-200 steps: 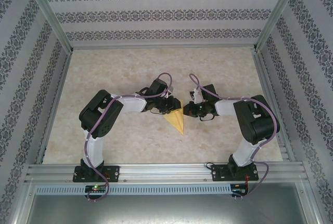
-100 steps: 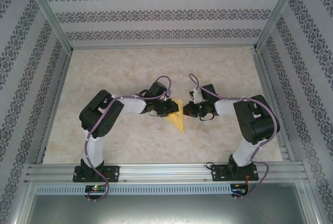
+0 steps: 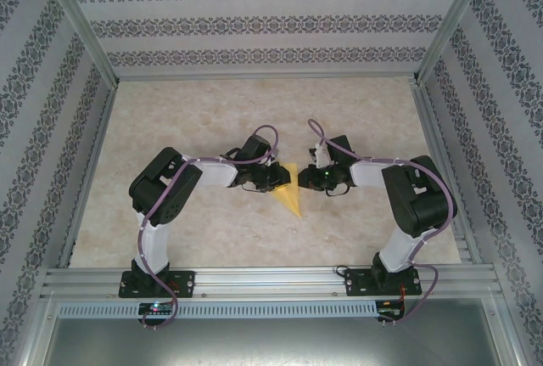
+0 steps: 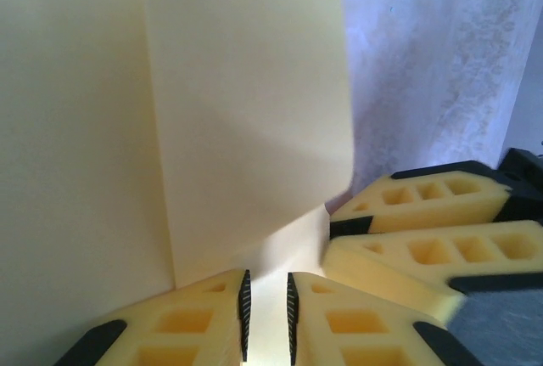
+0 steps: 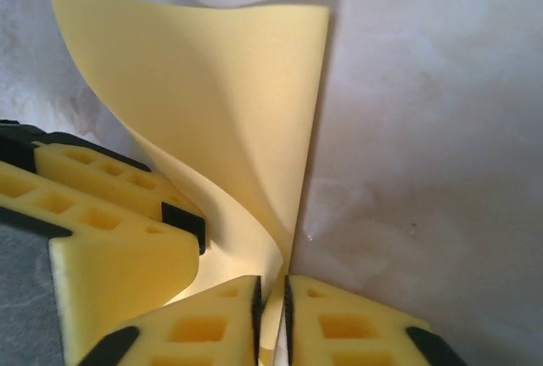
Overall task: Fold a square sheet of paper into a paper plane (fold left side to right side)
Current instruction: Fourth fold the wing at the center of the table.
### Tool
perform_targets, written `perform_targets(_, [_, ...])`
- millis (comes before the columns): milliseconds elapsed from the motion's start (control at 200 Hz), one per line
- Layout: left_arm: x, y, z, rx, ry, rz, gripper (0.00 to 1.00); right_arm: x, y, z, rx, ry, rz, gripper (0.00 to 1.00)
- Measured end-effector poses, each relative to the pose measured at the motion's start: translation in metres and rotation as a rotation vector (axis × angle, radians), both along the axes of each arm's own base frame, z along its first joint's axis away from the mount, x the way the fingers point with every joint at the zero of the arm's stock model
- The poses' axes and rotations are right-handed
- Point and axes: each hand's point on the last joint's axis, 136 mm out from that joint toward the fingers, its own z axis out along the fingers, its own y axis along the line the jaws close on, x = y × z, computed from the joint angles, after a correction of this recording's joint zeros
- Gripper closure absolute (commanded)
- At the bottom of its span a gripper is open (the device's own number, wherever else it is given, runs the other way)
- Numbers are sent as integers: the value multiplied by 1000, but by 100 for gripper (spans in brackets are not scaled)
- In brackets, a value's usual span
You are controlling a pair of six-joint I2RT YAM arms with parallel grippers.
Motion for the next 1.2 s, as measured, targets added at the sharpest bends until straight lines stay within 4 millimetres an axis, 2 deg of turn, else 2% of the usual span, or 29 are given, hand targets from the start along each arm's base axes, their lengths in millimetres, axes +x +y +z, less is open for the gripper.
perform_targets(85, [0,0,0,-1,-1,0,77,3,-5,16,-5,-37,-10,69])
perform_targets(210, [0,0,0,-2,-3,0,78,2,-6,45,15,-98,-6,72])
perform_targets(285, [0,0,0,-2,-3,0,78,-4,1,56,39,-115,22,75])
perform_targets(360, [0,0,0,-2,-3,0,78,-19,16,62,73,-117,74,78])
perform_targets(465, [0,0,0,-2,-3,0,78,-50,34,54,105,-63,143,79])
perform_targets(570, [0,0,0,-2,-3,0,78,-69,44,46,102,-23,186,80])
perform_targets(869, [0,0,0,-2,-3,0,78,-78,42,17,54,69,192,81])
perform_targets(1199, [0,0,0,-1,-4,1,78,-86,35,4,-9,94,205,81])
